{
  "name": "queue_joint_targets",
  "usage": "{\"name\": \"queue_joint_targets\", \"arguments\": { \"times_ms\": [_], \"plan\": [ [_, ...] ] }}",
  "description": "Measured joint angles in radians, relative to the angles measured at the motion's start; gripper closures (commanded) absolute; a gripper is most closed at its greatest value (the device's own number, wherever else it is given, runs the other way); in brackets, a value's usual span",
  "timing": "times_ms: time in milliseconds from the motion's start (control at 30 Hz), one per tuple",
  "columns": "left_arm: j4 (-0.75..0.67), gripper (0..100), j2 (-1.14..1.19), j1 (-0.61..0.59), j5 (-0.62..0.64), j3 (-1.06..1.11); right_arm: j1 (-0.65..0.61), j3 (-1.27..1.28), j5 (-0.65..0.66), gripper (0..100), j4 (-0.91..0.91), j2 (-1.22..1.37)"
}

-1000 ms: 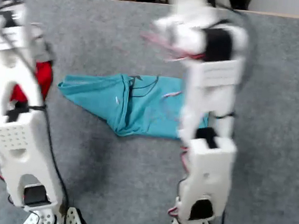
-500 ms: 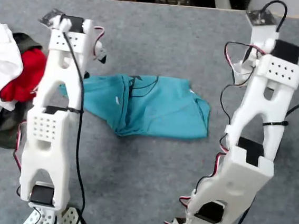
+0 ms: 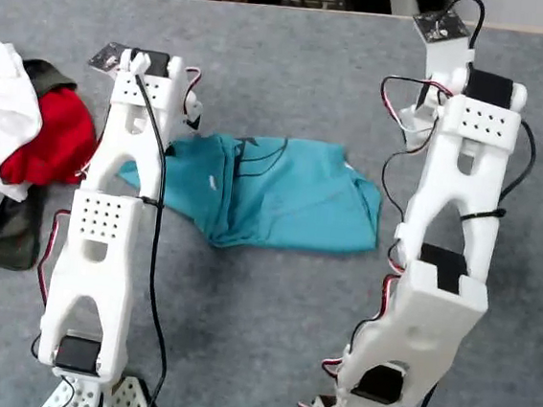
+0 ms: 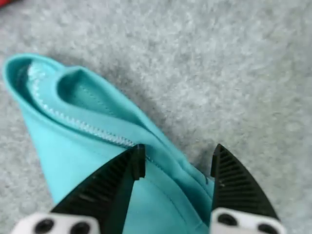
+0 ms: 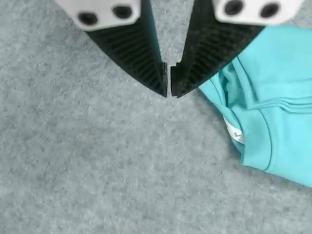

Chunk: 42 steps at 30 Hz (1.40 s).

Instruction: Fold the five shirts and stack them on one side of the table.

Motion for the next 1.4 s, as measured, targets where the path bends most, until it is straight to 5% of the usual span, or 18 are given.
{"name": "queue_joint_targets", "arguments": {
  "times_ms": [533, 900, 1400],
  "plan": [
    [0.049, 95, 0.009, 0.057, -0.184, -0.08, -0.002, 0.0, 0.0, 97.6, -0.014, 0.006],
    [0.06, 97, -0.011, 0.06, -0.408, -0.066, -0.002, 0.0, 0.0, 97.6, -0.014, 0.006],
    [0.06, 97, -0.516, -0.23, -0.924, 0.784, -0.002, 0.0, 0.0, 97.6, -0.028, 0.006]
  ]
}}
